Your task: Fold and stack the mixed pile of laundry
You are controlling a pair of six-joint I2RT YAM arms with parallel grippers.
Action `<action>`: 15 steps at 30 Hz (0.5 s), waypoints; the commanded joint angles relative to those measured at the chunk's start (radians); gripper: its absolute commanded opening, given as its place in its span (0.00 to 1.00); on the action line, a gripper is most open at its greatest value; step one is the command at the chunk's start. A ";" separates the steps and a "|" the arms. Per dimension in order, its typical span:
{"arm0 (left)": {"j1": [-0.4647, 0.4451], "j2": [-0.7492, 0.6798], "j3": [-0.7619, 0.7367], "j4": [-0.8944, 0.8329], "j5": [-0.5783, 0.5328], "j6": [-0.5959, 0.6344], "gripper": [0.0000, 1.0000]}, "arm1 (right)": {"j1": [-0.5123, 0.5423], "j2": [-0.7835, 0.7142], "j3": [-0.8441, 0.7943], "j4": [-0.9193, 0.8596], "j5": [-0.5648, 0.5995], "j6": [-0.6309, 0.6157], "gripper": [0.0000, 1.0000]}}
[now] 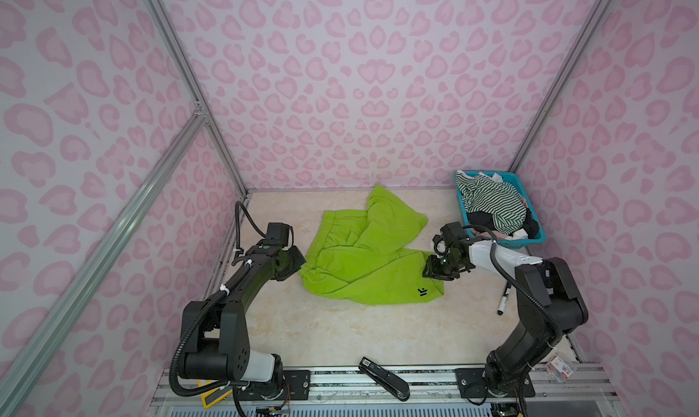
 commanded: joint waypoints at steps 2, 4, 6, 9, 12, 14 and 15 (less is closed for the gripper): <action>0.002 -0.013 -0.003 0.010 0.002 0.003 0.02 | -0.003 0.034 0.001 0.033 -0.040 -0.003 0.42; 0.002 -0.013 -0.002 0.008 -0.001 0.005 0.02 | -0.003 0.038 0.001 0.035 -0.068 -0.003 0.37; 0.002 -0.011 0.000 0.007 0.000 0.004 0.02 | -0.002 0.029 -0.003 0.027 -0.095 0.000 0.32; 0.003 -0.011 0.002 0.008 0.000 0.002 0.02 | -0.003 -0.012 -0.013 0.008 -0.123 0.005 0.28; 0.003 -0.008 0.002 0.009 0.000 0.000 0.02 | -0.003 -0.059 -0.034 -0.009 -0.146 0.015 0.26; 0.002 -0.005 0.003 0.010 0.000 0.000 0.02 | -0.003 -0.085 -0.043 -0.021 -0.169 0.021 0.26; 0.003 -0.004 0.005 0.009 0.000 0.000 0.02 | -0.004 -0.096 -0.048 -0.023 -0.187 0.023 0.26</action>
